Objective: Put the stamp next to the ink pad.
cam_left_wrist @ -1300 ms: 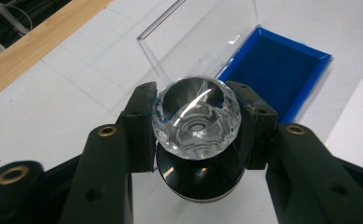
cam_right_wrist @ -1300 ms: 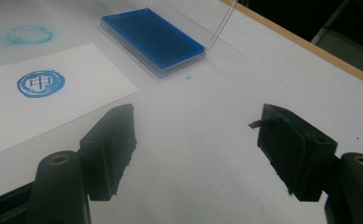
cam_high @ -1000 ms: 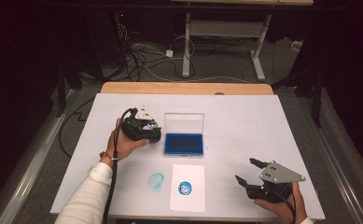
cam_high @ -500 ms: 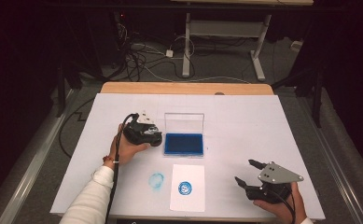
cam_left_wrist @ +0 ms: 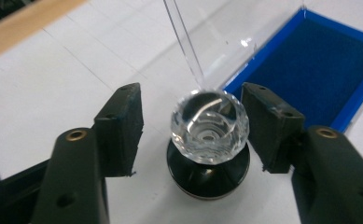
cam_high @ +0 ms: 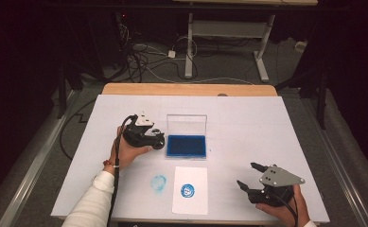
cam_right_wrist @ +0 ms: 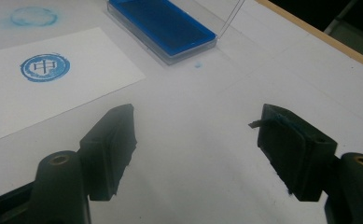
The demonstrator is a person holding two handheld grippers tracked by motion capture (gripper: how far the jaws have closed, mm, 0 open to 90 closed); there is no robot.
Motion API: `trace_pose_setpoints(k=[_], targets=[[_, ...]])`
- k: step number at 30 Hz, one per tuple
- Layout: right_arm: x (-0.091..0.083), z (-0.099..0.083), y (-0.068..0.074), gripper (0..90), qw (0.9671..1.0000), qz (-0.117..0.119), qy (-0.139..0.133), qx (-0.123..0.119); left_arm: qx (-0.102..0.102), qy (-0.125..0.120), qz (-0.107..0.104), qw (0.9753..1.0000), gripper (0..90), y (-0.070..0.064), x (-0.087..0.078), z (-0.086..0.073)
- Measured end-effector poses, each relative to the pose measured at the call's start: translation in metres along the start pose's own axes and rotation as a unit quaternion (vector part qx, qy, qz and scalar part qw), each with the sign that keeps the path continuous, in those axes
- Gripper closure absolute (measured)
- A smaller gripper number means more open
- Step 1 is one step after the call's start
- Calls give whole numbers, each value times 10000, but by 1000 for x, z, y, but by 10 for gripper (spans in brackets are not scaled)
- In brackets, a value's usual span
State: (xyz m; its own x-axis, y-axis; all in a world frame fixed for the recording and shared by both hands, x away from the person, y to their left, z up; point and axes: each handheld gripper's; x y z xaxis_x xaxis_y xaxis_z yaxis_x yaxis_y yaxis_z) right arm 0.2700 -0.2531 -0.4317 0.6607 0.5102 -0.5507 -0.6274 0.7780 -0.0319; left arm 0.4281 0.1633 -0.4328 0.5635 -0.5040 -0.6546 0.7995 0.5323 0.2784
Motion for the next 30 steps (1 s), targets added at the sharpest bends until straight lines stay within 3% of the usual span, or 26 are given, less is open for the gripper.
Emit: trace_pose_setpoints(k=[2, 10, 20, 22, 30], targets=[[0, 0, 0, 281, 10000, -10, -6, 5, 70, 14, 84, 9999, 358, -1, -2, 1], [0, 0, 3, 284, 10000, -41, -45, -40, 7, -317, 277, 9991, 259, -2, -15, 3], [-2, 1, 3, 283, 9999, -57, -118, -12, 257, -665, 293, 9970, 169, -12, -29, 11], [-2, 1, 2, 283, 9999, -42, -140, 24, 244, -774, 208, 9965, 169, -14, -32, 12], [-4, 2, 2, 285, 9998, -70, -169, 47, 614, -876, 486, 9931, 157, -28, -46, 20]])
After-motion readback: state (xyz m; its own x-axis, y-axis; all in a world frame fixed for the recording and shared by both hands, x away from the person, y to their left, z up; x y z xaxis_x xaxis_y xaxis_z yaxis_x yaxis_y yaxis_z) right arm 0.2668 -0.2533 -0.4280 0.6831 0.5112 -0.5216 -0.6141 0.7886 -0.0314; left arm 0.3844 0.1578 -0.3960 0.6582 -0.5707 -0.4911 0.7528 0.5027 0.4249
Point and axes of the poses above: each handheld gripper's, and its own axes: x roughly forward along the jaws, z roughly out of its top, y roughly to its left, and after that the axes turned 14 degrees about x, right-handed
